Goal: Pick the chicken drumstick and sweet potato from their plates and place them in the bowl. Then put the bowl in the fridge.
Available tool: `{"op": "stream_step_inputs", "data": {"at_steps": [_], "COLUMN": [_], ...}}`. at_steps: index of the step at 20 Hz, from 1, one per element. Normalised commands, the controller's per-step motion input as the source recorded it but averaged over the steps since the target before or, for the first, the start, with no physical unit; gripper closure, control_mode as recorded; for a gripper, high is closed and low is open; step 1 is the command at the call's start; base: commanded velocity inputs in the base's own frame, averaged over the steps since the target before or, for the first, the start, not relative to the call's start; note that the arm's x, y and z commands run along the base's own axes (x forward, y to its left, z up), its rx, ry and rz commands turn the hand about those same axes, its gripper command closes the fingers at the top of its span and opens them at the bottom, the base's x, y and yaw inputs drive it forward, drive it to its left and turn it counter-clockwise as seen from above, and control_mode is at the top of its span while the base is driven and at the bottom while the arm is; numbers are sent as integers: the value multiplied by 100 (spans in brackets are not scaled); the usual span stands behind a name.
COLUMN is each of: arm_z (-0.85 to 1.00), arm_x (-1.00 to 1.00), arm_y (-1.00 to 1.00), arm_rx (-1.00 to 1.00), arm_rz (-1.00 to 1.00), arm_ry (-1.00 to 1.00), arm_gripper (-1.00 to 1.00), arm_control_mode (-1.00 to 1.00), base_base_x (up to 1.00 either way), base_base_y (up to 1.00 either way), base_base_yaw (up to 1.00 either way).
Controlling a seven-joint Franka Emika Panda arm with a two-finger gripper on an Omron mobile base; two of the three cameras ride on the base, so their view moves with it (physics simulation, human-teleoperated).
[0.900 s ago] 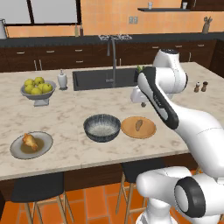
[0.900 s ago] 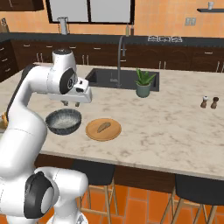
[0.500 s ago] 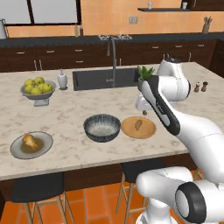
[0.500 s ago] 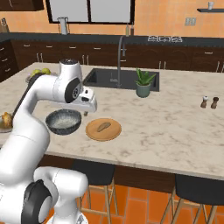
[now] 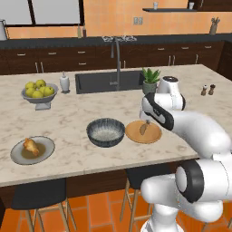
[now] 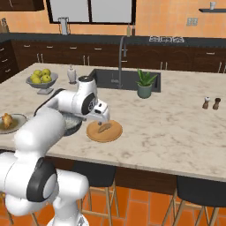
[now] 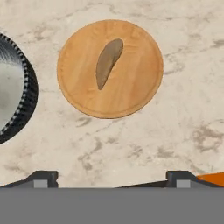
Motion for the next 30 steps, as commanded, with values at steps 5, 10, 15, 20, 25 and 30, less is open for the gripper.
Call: {"op": "stream_step_inputs", "data": {"at_steps": [5,10,15,20,25,30], "arm_z": [-45,-51,-46,-42,-38,-29], "arm_x": [96,95,35,40,53,35], "arm_y": [-4,-4,-10,-8,-1,0], "arm_rx": [0,0,2,3,9,2], "arm_rz": [-24,-19,-6,-1,0,0], "arm_ry": [4,9,11,2,7,5], "arm_gripper": [-100,-100,-100,-100,-100,-100], "arm_control_mode": [-100,-100,-100,-100,-100,-100], "base_base_x": [0,0,0,0,0,0], "base_base_y": [0,0,0,0,0,0], "base_base_yaw": [0,0,0,0,0,0]}}
